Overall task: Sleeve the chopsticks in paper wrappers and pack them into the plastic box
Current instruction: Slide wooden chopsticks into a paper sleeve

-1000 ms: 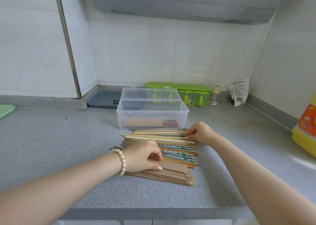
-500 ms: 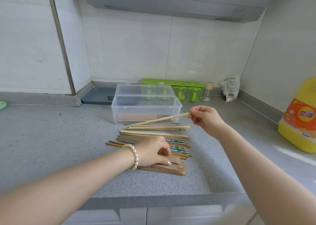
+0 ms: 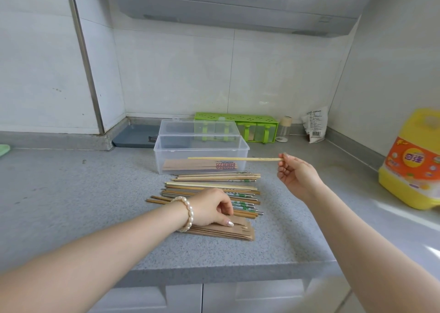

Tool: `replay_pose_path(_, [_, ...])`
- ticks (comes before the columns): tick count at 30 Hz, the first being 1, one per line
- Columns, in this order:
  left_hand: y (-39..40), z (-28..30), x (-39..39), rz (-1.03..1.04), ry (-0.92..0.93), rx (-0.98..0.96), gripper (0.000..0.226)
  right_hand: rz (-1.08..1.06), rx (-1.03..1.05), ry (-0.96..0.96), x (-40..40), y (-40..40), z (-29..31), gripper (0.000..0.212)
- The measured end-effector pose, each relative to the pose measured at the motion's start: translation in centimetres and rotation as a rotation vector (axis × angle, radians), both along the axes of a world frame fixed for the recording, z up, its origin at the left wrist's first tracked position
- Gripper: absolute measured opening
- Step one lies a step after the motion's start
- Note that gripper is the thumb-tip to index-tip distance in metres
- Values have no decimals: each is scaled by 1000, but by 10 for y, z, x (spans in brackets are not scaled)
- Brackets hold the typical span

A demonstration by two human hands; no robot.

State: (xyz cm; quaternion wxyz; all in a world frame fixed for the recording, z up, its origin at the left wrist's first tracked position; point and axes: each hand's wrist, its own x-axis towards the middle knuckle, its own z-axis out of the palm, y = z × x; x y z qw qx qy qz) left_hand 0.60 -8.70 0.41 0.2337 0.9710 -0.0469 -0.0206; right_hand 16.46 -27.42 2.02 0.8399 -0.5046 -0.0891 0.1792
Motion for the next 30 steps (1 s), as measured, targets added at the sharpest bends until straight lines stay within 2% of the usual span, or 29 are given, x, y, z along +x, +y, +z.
replay_pose_path(10, [6, 2, -1, 37, -28, -65, 16, -14, 34, 22, -7, 0, 0, 17])
replay_pose_path(21, [1, -4, -2, -6, -109, 96, 25, -35, 39, 47, -8, -3, -3, 18])
replay_pose_path(30, [0, 1, -2, 22, -65, 12, 19, -22, 59, 46, -8, -6, -5, 17])
